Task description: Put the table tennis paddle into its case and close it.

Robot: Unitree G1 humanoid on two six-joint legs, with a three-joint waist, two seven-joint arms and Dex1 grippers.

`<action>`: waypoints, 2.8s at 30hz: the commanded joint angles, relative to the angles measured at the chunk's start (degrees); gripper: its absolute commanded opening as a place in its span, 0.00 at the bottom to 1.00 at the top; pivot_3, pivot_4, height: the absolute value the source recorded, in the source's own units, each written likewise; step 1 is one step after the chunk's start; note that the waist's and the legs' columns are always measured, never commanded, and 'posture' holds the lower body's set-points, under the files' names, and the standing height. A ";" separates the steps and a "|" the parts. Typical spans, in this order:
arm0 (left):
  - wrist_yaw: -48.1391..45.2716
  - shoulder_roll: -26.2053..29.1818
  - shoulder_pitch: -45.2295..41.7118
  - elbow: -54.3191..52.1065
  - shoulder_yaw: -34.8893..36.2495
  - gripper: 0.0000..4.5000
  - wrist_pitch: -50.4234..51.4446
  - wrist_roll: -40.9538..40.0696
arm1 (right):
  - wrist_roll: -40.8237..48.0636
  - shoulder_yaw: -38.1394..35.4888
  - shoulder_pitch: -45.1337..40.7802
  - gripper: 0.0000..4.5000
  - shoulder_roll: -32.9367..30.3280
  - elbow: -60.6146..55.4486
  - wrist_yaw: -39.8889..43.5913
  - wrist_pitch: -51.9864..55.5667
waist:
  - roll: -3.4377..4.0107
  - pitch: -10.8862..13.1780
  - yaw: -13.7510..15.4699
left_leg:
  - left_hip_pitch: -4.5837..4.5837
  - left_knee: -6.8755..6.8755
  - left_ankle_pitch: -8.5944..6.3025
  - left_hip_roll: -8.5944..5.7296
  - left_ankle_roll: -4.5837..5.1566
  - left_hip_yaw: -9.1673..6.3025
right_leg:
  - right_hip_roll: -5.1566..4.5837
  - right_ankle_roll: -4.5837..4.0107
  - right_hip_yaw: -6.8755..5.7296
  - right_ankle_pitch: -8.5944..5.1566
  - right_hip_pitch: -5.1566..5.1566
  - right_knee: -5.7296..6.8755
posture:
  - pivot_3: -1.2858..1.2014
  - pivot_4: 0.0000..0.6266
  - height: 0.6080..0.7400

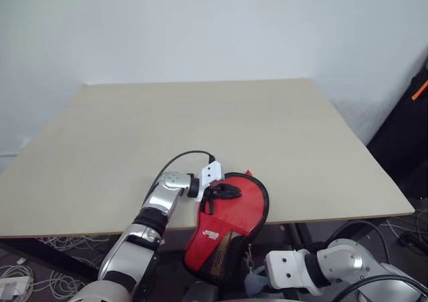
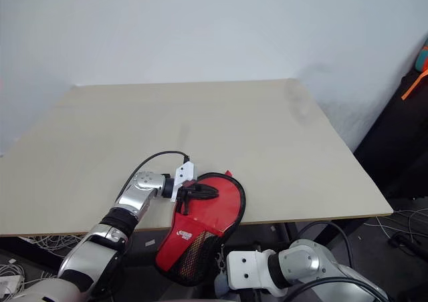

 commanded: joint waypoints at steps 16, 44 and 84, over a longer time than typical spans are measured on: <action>0.56 -0.78 1.10 4.95 -3.11 0.10 0.15 4.18 | 2.65 8.03 1.42 0.07 3.96 -10.96 3.10 0.45 | -0.02 0.00 0.02 | -0.08 0.12 0.00 0.08 -0.01 -0.14 | -0.08 0.01 -0.28 -0.01 0.05 -0.03 | 0.52 0.00 0.99; 4.58 -3.35 -1.22 7.90 -1.17 0.10 -1.28 4.20 | 17.89 -13.65 -2.79 1.00 -1.07 -1.96 8.81 0.36 | 0.06 0.01 0.11 | -0.50 0.19 -0.05 0.62 0.04 -0.02 | -1.26 0.03 -2.78 -0.02 0.09 -1.07 | 0.52 0.00 0.99; 29.38 5.22 17.40 -40.35 20.79 0.00 25.40 -13.88 | 9.83 -20.77 -26.11 0.17 31.04 51.16 -14.69 -3.72 | 0.02 0.49 -0.73 | -0.93 -0.11 0.25 0.57 0.11 0.38 | -0.90 0.24 -1.98 0.87 -1.14 0.11 | 0.52 0.00 0.99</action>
